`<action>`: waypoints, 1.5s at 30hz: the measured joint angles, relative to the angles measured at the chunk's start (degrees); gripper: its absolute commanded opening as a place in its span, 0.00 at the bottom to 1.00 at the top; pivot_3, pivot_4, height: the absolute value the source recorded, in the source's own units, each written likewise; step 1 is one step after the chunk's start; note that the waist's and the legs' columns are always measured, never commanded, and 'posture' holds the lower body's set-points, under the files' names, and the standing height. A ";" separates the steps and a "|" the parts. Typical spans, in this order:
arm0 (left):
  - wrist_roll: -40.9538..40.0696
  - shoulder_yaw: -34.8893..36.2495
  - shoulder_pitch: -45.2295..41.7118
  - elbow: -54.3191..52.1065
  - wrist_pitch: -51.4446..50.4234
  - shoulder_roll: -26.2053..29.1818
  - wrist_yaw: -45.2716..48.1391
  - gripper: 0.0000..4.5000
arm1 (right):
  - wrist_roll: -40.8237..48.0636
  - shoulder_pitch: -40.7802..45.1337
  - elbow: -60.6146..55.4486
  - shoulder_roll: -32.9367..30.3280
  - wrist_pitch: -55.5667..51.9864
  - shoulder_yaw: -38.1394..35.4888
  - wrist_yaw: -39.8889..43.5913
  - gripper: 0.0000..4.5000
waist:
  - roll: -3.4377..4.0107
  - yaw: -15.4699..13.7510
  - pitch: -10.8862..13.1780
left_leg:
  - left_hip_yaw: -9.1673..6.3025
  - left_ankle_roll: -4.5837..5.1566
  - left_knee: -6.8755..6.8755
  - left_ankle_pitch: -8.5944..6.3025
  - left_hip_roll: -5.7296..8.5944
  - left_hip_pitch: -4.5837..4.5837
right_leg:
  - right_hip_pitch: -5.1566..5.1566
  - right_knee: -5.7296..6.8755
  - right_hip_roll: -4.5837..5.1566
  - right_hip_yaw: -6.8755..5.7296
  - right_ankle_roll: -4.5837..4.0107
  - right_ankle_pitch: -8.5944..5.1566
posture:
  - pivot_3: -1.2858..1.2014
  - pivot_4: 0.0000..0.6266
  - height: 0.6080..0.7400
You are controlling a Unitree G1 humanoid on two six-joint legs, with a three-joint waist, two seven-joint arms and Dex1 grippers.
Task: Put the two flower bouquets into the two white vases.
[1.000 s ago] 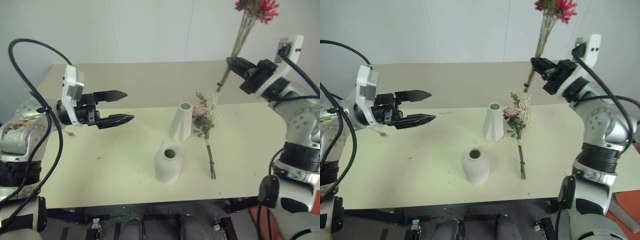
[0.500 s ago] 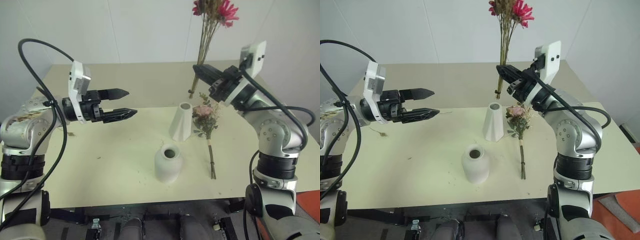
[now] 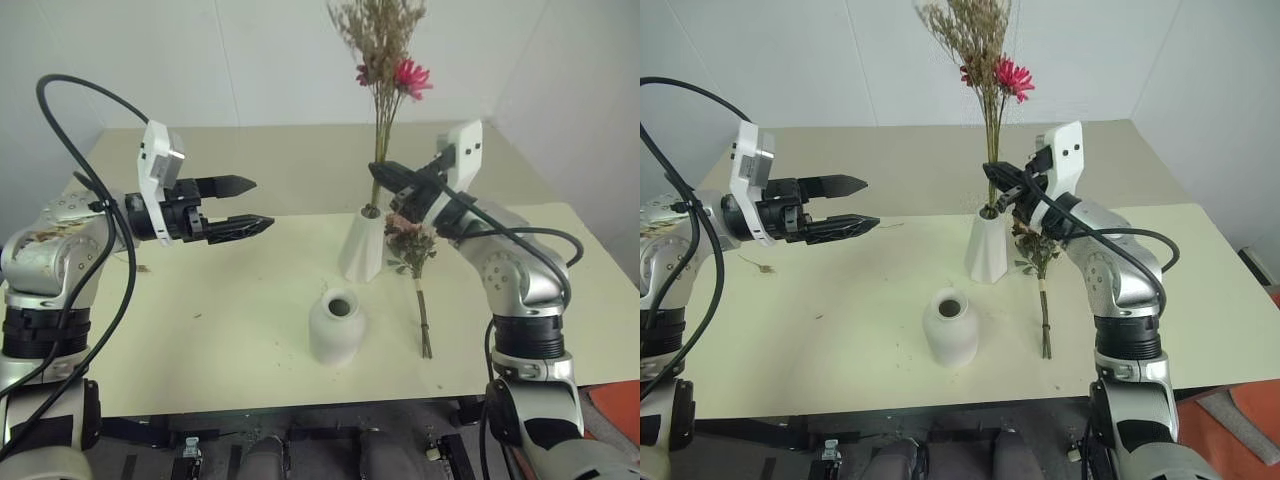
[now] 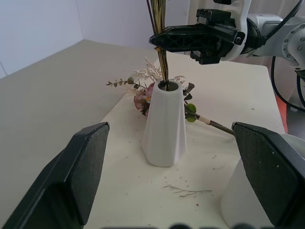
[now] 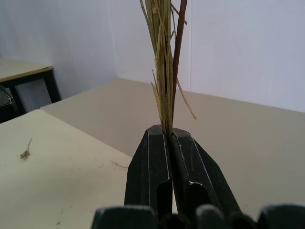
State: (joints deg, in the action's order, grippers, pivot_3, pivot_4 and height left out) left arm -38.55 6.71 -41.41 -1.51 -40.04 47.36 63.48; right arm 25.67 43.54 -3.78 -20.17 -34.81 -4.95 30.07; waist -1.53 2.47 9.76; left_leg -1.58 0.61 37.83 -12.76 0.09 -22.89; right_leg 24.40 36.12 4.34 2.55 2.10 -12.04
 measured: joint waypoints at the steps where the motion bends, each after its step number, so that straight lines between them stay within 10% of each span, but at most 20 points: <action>1: 0.00 0.01 0.01 -0.01 0.00 0.01 0.02 1.00 | -0.23 -0.20 0.29 0.06 0.46 0.10 0.00 0.01 | 0.00 0.00 0.00 | 0.00 0.00 0.00 0.00 0.00 0.00 | -0.01 0.00 0.00 0.00 0.00 0.00 | 0.52 0.24 1.00; 4: 0.01 0.01 0.04 -0.01 0.00 0.02 0.08 1.00 | -0.91 -1.38 0.80 0.29 1.53 0.42 -0.01 0.01 | 0.00 0.00 0.00 | 0.00 0.00 0.00 0.00 0.00 0.00 | 0.00 -0.01 0.00 0.00 0.00 0.00 | 0.52 0.24 1.00; 16: 0.09 0.07 0.12 -0.10 0.00 0.43 0.30 1.00 | -1.71 -7.98 -5.04 -0.75 2.11 1.76 -0.18 0.87 | 0.00 -0.03 0.00 | -0.01 0.00 0.00 0.00 0.00 -0.03 | 0.01 -0.02 0.01 0.00 0.00 0.00 | 0.52 0.24 1.00; 29: -0.12 2.39 4.47 -1.76 0.03 2.82 1.64 1.00 | 5.82 -13.87 -14.38 -21.18 -15.09 -7.38 3.81 0.87 | -0.02 0.05 0.01 | 0.03 0.00 0.00 0.00 -0.02 0.02 | -0.03 -0.03 -0.02 0.01 0.01 -0.02 | 0.52 0.24 1.00; 34: -2.46 7.84 10.92 -5.03 2.53 4.43 5.56 1.00 | 6.98 -11.78 -10.95 -33.80 -32.83 -0.34 6.09 0.87 | -0.03 -0.03 0.01 | 0.05 0.01 0.00 -0.01 -0.04 0.02 | -0.05 -0.10 0.00 0.00 -0.03 -0.04 | 0.52 0.24 1.00; 45: -9.44 17.65 18.13 -8.37 2.66 7.18 11.25 1.00 | 5.64 0.30 -0.02 -28.44 -42.43 14.68 8.17 0.87 | -0.08 0.02 0.04 | 0.06 0.01 0.00 -0.01 -0.04 0.00 | -0.03 -0.15 -0.01 0.01 0.00 -0.05 | 0.52 0.24 1.00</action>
State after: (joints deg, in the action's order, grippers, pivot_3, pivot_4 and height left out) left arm -47.99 24.36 -23.28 -9.89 -37.38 54.54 74.72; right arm 31.30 43.85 -3.80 -48.61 -77.23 9.73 38.24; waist -1.61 2.49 9.80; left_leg -1.52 0.62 37.83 -12.77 0.04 -22.89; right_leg 24.37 35.97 4.33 2.56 2.10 -12.09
